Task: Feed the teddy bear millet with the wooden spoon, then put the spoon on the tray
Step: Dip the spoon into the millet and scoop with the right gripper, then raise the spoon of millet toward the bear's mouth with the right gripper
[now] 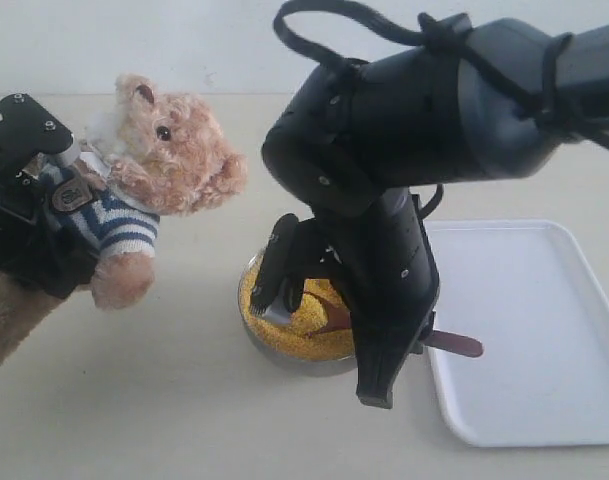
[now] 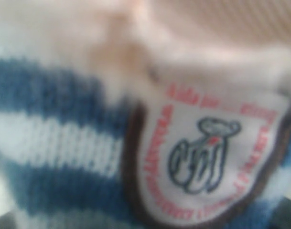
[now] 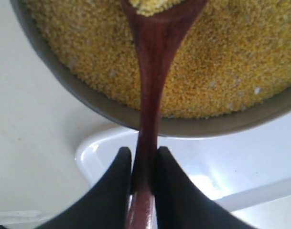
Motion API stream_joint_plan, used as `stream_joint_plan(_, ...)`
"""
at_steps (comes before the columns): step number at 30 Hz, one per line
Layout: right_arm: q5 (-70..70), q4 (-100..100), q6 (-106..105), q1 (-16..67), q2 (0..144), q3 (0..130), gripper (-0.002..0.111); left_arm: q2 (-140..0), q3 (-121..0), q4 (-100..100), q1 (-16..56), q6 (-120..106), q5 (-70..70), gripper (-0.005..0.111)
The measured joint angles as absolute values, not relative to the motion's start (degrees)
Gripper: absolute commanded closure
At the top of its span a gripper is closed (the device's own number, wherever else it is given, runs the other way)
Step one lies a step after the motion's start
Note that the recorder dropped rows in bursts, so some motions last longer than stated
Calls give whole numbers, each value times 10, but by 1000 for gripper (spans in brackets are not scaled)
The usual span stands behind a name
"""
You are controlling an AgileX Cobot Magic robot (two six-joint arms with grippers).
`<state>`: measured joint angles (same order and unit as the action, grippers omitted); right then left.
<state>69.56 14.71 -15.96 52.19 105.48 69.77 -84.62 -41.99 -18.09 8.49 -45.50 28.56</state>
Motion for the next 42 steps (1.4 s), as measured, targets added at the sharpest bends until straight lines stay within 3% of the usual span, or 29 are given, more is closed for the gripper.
stream_joint_plan(8, 696, 51, -182, 463, 1055, 701, 109, -849, -420, -181, 85, -462, 286, 103)
stream_joint_plan(21, 696, 5, -189, 453, 1028, 712, 109, -897, -420, -174, 85, -465, 289, 103)
stream_joint_plan(42, 697, -76, -107, 458, 1077, 907, 109, -923, -420, -150, 85, -466, 277, 103)
